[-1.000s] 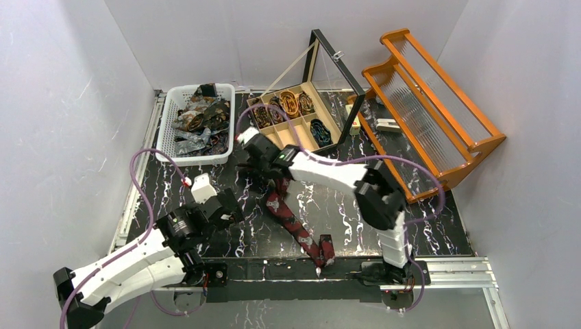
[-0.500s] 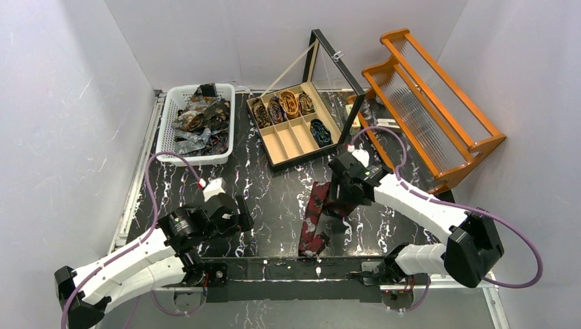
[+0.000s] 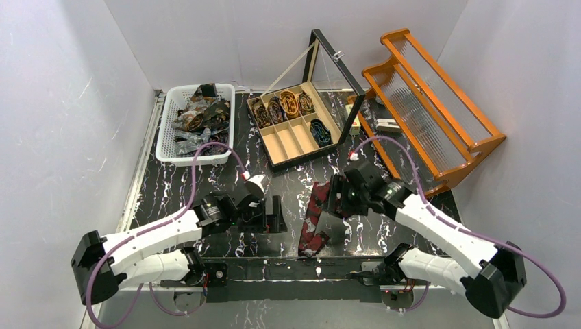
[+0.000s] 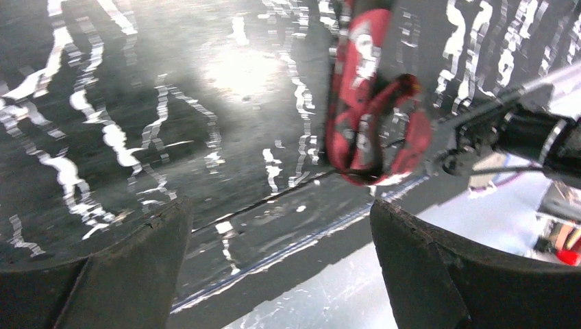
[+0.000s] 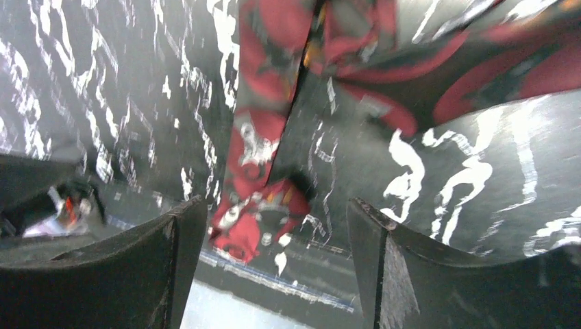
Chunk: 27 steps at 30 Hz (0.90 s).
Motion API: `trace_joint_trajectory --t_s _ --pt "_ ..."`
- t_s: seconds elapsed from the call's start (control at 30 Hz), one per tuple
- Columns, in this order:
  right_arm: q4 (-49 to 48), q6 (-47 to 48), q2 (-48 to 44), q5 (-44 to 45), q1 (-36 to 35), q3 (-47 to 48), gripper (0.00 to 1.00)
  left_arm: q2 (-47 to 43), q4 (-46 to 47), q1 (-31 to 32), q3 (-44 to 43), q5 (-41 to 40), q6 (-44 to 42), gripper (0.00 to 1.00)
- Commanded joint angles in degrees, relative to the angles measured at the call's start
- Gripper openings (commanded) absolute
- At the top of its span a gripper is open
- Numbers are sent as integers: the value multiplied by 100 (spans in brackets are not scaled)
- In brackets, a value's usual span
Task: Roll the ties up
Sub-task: Flatten out the tie at the center of the board.
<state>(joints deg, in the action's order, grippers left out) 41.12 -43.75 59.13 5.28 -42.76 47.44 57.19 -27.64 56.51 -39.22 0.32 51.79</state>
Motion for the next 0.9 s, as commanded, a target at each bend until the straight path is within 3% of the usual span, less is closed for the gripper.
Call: trace_joint_trajectory --t_s 0.0,0.17,0.4,0.43,0.67,0.87 --pt "-1090 -608 -657 -1990 5 -1053 81 256 179 276 -225 53 -150 97" --pt "-1987 -1339 -956 -2606 -45 -2140 88 -144 145 297 258 -627 373 96" --pt "-3359 -2500 -524 -2744 -276 -2743 88 -180 -313 291 212 -1121 304 97" --pt "-3504 -2548 -324 -2747 -290 -2717 83 -141 -387 290 167 -1164 284 97" --pt "-3065 -2166 116 -1969 -378 -1489 17 -569 -876 290 37 -1926 534 98" --pt "-2481 -1331 703 -1731 -625 -13 13 -1149 -1956 274 -102 -2946 1153 98"
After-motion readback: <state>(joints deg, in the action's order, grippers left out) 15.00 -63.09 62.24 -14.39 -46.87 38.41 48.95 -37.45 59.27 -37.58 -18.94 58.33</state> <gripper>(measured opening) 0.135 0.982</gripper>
